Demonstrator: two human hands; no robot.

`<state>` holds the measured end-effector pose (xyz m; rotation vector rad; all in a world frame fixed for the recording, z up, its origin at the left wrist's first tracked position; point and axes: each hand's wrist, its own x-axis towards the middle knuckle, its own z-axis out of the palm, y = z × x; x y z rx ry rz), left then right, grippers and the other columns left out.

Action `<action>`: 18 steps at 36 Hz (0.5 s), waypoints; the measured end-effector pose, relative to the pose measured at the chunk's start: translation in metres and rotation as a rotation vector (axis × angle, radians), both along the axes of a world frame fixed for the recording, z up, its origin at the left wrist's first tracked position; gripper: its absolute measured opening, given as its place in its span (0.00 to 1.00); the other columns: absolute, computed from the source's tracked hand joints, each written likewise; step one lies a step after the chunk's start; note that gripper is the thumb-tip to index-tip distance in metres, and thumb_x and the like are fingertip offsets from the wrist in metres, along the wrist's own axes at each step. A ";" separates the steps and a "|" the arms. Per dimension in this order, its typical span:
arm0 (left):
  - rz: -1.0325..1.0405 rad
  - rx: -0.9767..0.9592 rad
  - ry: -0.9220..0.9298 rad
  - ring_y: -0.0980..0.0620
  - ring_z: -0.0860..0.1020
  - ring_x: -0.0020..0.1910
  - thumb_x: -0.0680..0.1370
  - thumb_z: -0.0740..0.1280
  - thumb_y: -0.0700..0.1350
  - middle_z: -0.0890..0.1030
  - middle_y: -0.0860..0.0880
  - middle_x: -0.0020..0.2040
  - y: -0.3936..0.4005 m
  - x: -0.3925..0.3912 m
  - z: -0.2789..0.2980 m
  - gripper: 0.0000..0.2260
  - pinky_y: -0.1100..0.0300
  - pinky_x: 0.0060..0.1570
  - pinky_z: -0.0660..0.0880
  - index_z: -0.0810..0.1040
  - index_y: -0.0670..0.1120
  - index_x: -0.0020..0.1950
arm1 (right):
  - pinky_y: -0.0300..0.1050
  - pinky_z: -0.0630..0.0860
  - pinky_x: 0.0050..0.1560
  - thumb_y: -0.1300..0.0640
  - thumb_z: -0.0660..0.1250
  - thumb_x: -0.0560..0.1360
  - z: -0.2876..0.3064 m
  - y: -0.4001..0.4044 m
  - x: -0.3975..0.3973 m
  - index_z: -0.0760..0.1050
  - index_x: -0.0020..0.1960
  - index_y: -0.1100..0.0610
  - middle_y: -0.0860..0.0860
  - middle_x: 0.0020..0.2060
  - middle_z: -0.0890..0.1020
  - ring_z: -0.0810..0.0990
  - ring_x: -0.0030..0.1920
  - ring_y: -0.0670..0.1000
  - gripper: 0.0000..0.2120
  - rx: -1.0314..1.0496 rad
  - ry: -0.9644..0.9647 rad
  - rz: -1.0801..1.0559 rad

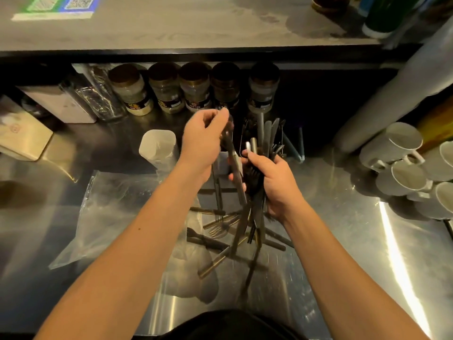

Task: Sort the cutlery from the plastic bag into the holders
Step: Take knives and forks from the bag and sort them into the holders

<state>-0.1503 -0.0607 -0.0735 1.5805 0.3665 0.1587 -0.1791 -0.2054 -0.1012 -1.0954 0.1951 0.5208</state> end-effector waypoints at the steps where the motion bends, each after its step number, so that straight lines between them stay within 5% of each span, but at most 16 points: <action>1: 0.054 -0.044 -0.023 0.56 0.78 0.38 0.82 0.65 0.47 0.80 0.50 0.40 0.005 0.001 0.002 0.07 0.55 0.45 0.78 0.78 0.44 0.53 | 0.48 0.82 0.34 0.59 0.64 0.82 -0.001 0.003 0.000 0.71 0.63 0.66 0.58 0.44 0.86 0.85 0.37 0.57 0.13 -0.007 0.022 -0.025; 5: 0.229 -0.210 -0.104 0.58 0.69 0.29 0.84 0.62 0.44 0.78 0.50 0.37 0.032 0.007 0.012 0.03 0.65 0.29 0.68 0.73 0.45 0.53 | 0.41 0.74 0.25 0.62 0.64 0.81 -0.012 0.014 -0.002 0.71 0.62 0.66 0.58 0.44 0.85 0.80 0.31 0.51 0.11 -0.063 0.057 -0.019; 12: 0.158 -0.002 -0.093 0.56 0.72 0.29 0.84 0.58 0.44 0.85 0.48 0.40 0.056 0.006 0.007 0.05 0.63 0.30 0.69 0.70 0.44 0.51 | 0.39 0.72 0.24 0.62 0.64 0.81 -0.020 0.032 0.002 0.71 0.60 0.63 0.54 0.40 0.86 0.77 0.28 0.49 0.08 -0.062 0.084 -0.042; 15: 0.206 0.115 -0.099 0.56 0.75 0.31 0.83 0.58 0.42 0.78 0.52 0.31 0.063 0.007 -0.001 0.04 0.57 0.37 0.72 0.70 0.45 0.49 | 0.39 0.72 0.24 0.62 0.64 0.81 -0.019 0.036 0.006 0.72 0.58 0.62 0.54 0.40 0.85 0.76 0.29 0.49 0.07 -0.070 0.082 -0.052; 18: 0.112 0.204 -0.005 0.55 0.74 0.29 0.83 0.59 0.46 0.75 0.50 0.33 0.056 0.007 -0.012 0.04 0.54 0.34 0.74 0.70 0.46 0.52 | 0.40 0.72 0.25 0.62 0.64 0.81 -0.020 0.039 0.008 0.72 0.60 0.63 0.54 0.40 0.86 0.77 0.29 0.49 0.09 -0.103 0.063 -0.039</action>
